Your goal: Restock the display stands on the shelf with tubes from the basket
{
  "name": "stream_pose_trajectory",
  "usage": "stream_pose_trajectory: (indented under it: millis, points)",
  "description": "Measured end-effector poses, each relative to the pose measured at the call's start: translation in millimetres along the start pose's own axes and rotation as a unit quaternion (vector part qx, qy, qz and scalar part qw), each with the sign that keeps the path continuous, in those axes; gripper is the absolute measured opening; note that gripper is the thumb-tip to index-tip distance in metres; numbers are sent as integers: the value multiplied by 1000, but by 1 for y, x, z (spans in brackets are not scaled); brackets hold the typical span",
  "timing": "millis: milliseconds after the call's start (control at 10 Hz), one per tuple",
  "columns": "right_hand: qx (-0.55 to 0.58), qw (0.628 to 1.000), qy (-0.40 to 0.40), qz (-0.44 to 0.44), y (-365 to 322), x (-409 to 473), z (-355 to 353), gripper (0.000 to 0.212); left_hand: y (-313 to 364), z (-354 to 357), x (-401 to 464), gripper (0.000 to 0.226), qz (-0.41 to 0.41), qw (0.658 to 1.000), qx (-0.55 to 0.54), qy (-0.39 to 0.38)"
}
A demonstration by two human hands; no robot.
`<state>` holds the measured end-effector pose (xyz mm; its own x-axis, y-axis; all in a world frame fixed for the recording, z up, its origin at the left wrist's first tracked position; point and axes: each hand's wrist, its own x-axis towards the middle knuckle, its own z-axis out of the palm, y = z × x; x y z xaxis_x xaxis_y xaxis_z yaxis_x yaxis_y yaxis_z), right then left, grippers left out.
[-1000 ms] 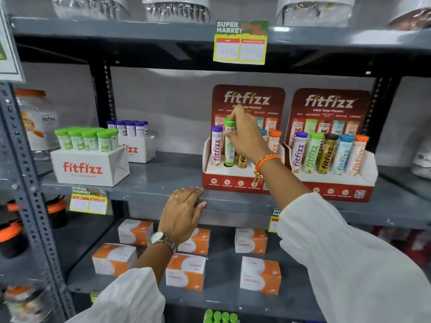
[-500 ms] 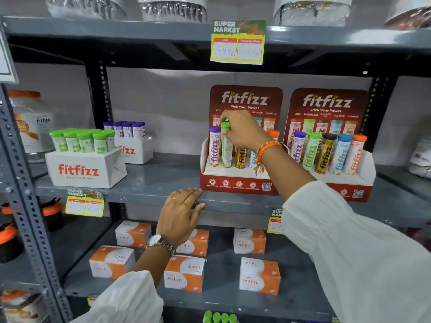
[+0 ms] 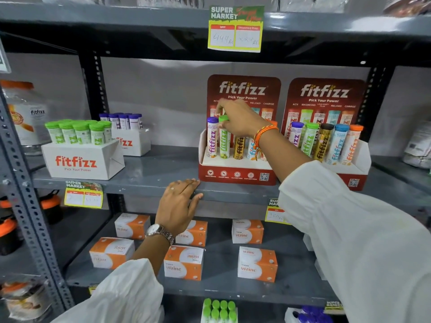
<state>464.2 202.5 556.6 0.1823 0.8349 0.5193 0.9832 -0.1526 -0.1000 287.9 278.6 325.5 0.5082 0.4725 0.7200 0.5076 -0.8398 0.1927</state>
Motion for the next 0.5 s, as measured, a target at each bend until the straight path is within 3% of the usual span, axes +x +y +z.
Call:
stream_pose_trajectory:
  millis: [100,200,500]
  points:
    - [-40,999,-3,6,-2,2,3,67,1,0,0,40,4,1000,0,4]
    - [-32,999,-3,17,-1,3,5,79,2,-2,0,39,3,1000,-1,2]
    - [-32,999,12,25,2,6,9,69,-1,1,2,42,3,1000,-6,-3]
